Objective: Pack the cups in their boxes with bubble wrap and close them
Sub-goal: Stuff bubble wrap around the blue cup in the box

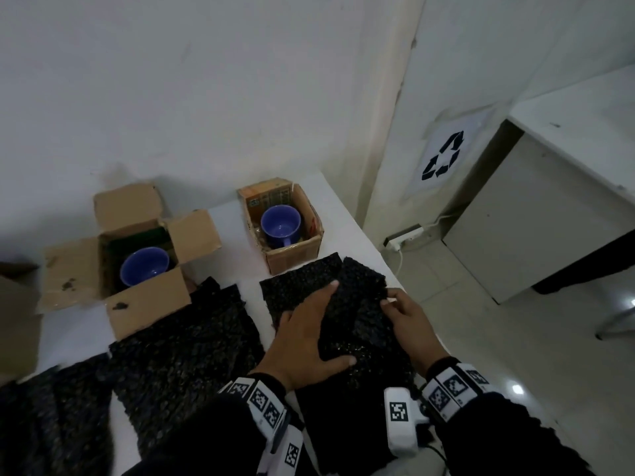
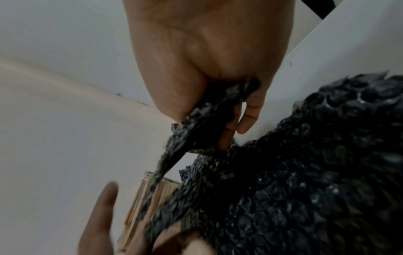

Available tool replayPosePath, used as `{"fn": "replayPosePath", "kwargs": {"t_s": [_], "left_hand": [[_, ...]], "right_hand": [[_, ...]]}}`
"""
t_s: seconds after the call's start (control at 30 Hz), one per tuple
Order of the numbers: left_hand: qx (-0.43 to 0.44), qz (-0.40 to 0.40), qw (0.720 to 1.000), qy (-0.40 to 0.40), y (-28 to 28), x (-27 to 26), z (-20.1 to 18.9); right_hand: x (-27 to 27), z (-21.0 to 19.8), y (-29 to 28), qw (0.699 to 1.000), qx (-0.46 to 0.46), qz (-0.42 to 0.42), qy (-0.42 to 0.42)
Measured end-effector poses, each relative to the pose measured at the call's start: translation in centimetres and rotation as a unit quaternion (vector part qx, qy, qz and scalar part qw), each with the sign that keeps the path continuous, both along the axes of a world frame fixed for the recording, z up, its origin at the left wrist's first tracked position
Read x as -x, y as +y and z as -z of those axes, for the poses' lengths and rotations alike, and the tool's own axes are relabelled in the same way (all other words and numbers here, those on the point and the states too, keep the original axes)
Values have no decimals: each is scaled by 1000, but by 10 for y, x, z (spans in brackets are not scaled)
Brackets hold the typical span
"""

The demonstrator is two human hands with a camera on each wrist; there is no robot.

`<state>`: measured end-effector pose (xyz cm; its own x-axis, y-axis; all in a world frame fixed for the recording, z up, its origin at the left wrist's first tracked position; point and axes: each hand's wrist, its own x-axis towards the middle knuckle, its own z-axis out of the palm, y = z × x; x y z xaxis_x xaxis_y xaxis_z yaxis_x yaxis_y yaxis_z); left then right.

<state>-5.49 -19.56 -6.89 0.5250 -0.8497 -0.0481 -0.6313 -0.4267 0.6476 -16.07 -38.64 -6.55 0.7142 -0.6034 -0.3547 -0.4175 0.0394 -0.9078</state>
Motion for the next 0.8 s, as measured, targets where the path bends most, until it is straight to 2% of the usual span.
{"fn": "replayPosePath", "kwargs": {"t_s": [0.1,0.2,0.3,0.43,0.6,0.7,0.8], "left_hand": [[-36,18,998,-38,-16,-8,0],[34,-39,998,-48,-21,-15,6],[87,-86,990,-73,-18,-25,-10],[155,-98,977,-113,-4,-54,-39],[199,-217,944,-151,6,-110,-71],[207,-273,920,-190,8,-143,-84],[174,-254,932,-193,2,-165,-83]], "right_hand": [[-2,4,5,1000,24,-15,-6],[0,9,-3,995,62,71,-33],[-1,2,-16,985,61,147,-68],[-28,-19,-29,978,57,161,-122],[-91,-38,-19,976,61,143,-153],[-131,-50,-10,966,145,130,-168],[-171,-61,-4,943,253,113,-186]]}}
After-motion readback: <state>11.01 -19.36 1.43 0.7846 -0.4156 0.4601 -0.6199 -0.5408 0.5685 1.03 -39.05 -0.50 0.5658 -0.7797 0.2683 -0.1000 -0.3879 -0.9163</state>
